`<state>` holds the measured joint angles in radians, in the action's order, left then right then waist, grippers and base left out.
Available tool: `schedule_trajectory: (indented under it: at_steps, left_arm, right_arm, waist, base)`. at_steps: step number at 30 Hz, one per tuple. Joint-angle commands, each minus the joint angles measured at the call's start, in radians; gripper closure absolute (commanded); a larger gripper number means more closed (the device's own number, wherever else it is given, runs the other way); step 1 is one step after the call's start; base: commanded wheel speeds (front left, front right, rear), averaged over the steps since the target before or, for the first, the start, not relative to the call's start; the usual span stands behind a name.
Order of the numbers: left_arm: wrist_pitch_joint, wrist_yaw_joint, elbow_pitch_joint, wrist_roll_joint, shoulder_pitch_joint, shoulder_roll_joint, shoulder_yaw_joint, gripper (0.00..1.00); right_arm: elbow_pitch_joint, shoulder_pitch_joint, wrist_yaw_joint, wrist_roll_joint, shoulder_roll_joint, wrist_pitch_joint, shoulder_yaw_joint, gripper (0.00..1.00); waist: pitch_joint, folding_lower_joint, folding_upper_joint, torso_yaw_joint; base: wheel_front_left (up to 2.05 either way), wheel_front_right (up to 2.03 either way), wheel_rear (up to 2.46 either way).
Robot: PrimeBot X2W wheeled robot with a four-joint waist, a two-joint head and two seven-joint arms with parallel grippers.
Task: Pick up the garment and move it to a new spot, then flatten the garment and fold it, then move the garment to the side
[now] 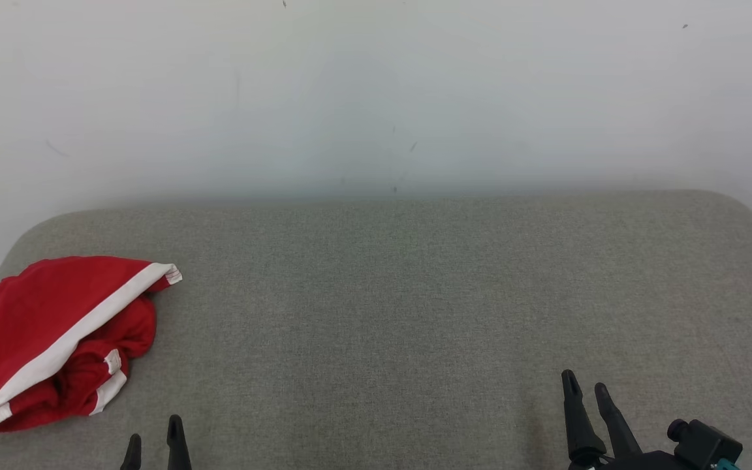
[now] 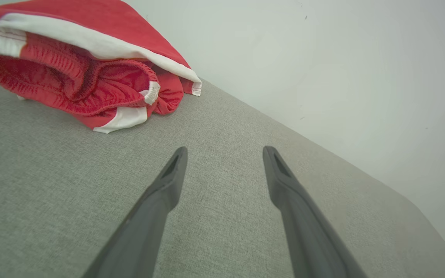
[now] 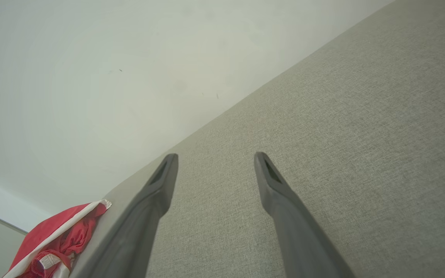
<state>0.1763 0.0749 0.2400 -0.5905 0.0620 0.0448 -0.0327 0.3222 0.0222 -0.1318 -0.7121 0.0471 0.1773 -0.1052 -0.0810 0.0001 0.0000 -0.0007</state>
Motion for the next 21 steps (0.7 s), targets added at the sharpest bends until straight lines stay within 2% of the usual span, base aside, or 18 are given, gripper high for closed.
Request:
schedule_trajectory:
  at_steps: [1,10,21]
  left_arm:
    - [0.010,0.002,-0.002,0.044,0.007,0.005,-0.001,0.00]
    - [0.031,0.012,-0.003,0.172,0.016,0.006,-0.001,0.00]
    - [0.052,0.029,0.009,0.295,0.010,0.006,0.003,0.00]
  right_arm:
    - [-0.002,0.001,0.001,0.029,0.004,0.010,-0.002,0.00]
    - [0.024,-0.009,0.002,0.146,0.004,0.030,0.008,0.00]
    - [0.038,-0.013,0.002,0.234,0.004,0.050,0.030,0.00]
  waist:
    - [-0.002,-0.0001,0.0000,0.000]
    - [-0.013,-0.0001,0.0000,0.000]
    - [-0.020,-0.0001,0.0000,-0.004]
  base:
    - [0.00,0.00,0.00]
    - [0.00,0.00,0.00]
    - [0.00,0.00,0.00]
